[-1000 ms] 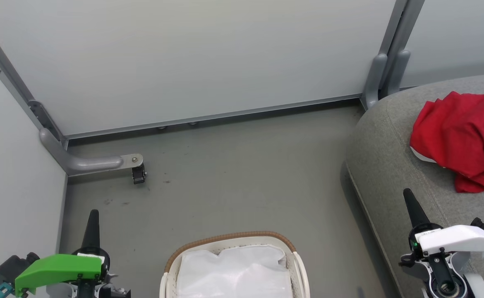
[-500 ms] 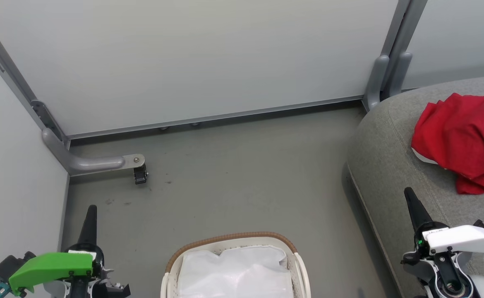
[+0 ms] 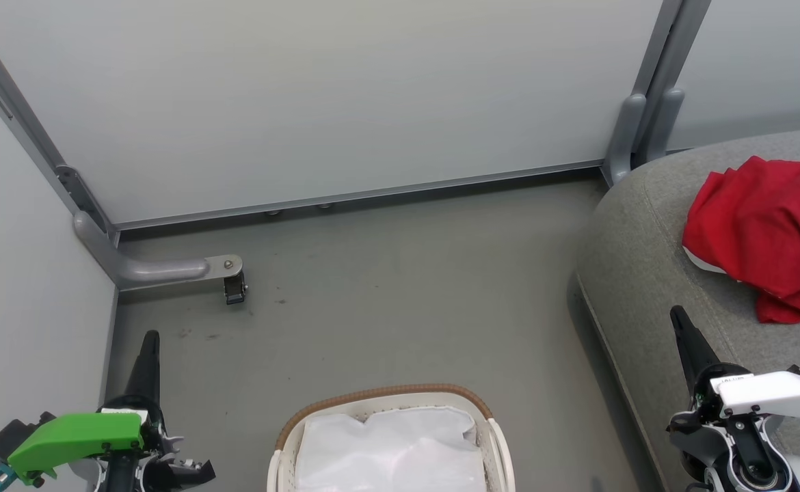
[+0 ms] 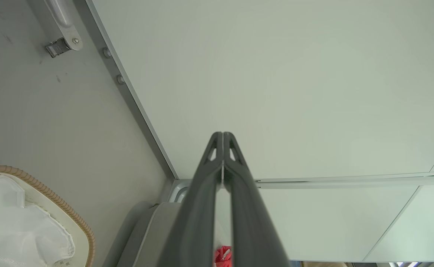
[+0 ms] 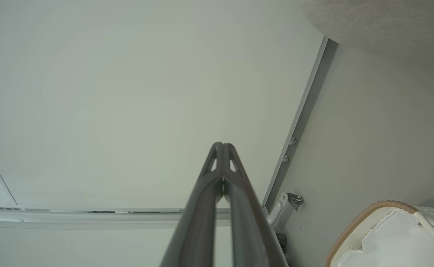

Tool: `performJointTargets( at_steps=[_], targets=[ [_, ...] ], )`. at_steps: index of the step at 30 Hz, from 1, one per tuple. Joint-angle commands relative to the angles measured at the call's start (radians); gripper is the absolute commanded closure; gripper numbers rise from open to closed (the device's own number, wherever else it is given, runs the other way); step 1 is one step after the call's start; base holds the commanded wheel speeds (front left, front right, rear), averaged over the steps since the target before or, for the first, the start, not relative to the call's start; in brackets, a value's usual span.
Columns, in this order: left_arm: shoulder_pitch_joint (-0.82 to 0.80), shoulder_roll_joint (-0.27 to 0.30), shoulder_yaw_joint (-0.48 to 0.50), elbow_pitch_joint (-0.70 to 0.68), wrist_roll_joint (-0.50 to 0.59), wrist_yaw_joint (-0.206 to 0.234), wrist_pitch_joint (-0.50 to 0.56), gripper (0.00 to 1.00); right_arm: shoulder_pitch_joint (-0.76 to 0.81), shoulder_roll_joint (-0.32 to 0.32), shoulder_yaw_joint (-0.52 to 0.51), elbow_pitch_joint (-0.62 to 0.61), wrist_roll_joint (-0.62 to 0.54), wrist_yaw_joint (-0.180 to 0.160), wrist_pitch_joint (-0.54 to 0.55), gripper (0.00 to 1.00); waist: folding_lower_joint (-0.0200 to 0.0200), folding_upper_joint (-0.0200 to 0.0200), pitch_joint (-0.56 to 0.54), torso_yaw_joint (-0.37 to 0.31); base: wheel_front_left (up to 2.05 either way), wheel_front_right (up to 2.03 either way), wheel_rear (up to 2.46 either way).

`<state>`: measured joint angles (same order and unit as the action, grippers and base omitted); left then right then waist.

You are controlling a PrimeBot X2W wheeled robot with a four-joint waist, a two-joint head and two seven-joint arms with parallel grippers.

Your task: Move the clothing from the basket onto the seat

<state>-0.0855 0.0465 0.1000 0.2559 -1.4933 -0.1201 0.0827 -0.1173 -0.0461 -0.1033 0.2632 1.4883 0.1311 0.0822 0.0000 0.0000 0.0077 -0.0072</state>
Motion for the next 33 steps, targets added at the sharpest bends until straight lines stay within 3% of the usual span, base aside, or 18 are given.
performJointTargets(
  at_steps=[1,17,33],
  targets=[
    [-0.024,0.006,0.006,-0.008,-0.02,-0.007,0.006,1.0,0.009,-0.006,-0.004,-0.009,0.02,-0.001,0.007,1.0,0.0,0.0,0.0,0.001,0.0,0.0,0.0],
    [-0.031,0.007,0.017,-0.012,-0.124,-0.014,0.035,1.0,0.014,-0.007,-0.013,-0.022,0.129,-0.001,0.035,1.0,0.0,0.0,-0.005,0.007,0.0,0.0,0.0],
    [-0.029,0.007,0.016,-0.012,-0.121,-0.013,0.035,1.0,0.014,-0.007,-0.013,-0.021,0.126,-0.001,0.036,1.0,0.0,0.0,-0.005,0.007,0.0,0.0,0.0]
  ],
)
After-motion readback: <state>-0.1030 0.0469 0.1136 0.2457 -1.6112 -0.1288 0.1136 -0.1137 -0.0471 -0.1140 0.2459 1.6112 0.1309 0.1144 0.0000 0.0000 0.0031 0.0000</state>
